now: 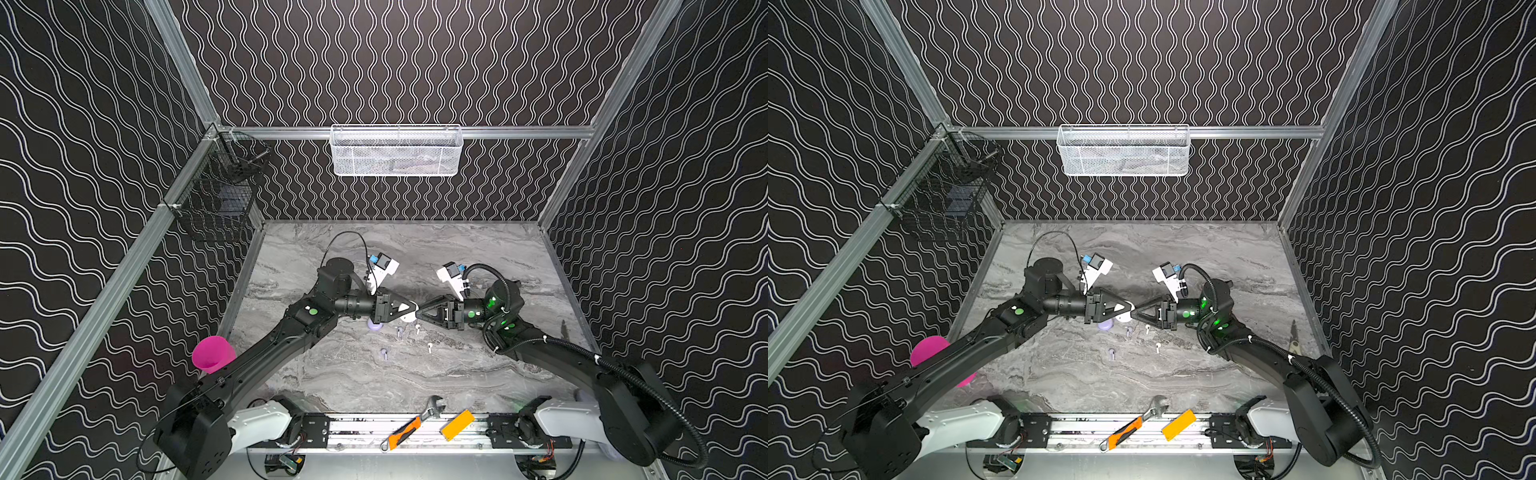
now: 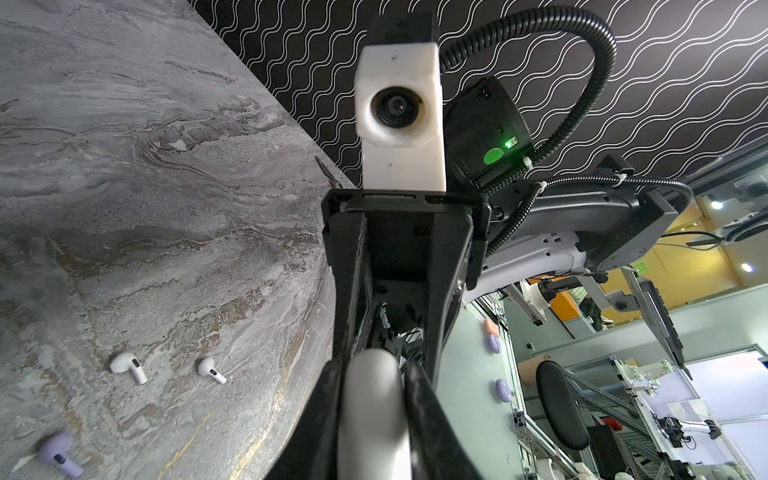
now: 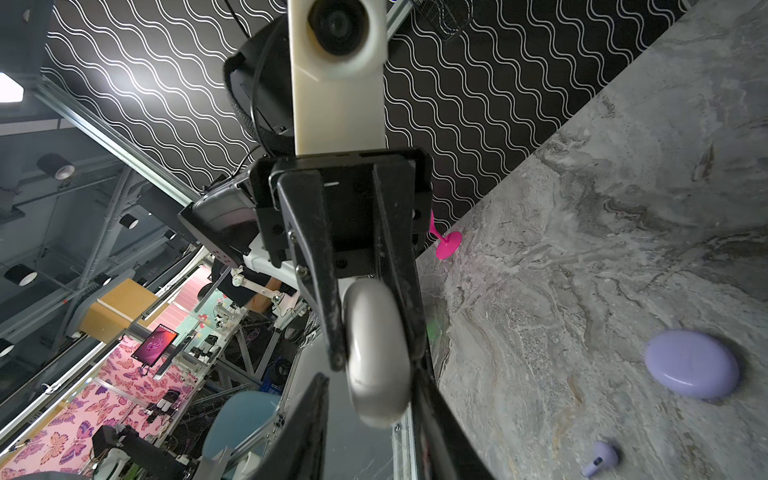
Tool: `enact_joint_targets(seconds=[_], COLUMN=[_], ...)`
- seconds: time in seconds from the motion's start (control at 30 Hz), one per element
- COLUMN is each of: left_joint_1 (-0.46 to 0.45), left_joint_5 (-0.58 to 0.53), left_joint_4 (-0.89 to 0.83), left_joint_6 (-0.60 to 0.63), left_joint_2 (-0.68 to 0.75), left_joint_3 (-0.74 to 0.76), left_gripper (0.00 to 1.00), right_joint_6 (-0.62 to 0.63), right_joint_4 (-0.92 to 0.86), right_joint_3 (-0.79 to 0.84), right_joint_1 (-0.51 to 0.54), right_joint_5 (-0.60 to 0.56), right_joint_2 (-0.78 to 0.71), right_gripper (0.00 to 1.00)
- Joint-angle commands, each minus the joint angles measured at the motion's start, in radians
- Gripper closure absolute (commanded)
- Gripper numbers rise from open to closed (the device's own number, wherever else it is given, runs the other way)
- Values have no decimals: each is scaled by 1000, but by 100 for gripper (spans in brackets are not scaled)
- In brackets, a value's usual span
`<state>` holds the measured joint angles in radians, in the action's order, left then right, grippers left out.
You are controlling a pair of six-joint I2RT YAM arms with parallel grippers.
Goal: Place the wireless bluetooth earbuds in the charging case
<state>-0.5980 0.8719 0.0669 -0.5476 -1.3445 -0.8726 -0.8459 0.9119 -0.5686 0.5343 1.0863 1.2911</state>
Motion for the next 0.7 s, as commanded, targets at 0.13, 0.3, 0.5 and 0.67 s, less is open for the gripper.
enact_joint_targets(seconds=[0.13, 0.3, 0.5, 0.67], left_joint_1=[-3, -4, -6, -12], left_joint_5=[25, 31, 44, 53], left_joint_4=[78, 87, 83, 80], left_joint_6=[-27, -36, -37, -39], left_joint_2=[-5, -3, -2, -5], left_joint_3=[3, 4, 4, 6], left_gripper=[92, 92, 92, 92], right_joint_6=[-34, -45, -53, -62], right_joint_4=[101, 120, 133, 146], right_joint_3=[-7, -5, -8, -10], right_joint_1=[25, 30, 30, 30], right_joint_5=[34, 31, 32, 33], right_joint_2=[18, 25, 22, 22], right_gripper=[66, 67, 69, 69])
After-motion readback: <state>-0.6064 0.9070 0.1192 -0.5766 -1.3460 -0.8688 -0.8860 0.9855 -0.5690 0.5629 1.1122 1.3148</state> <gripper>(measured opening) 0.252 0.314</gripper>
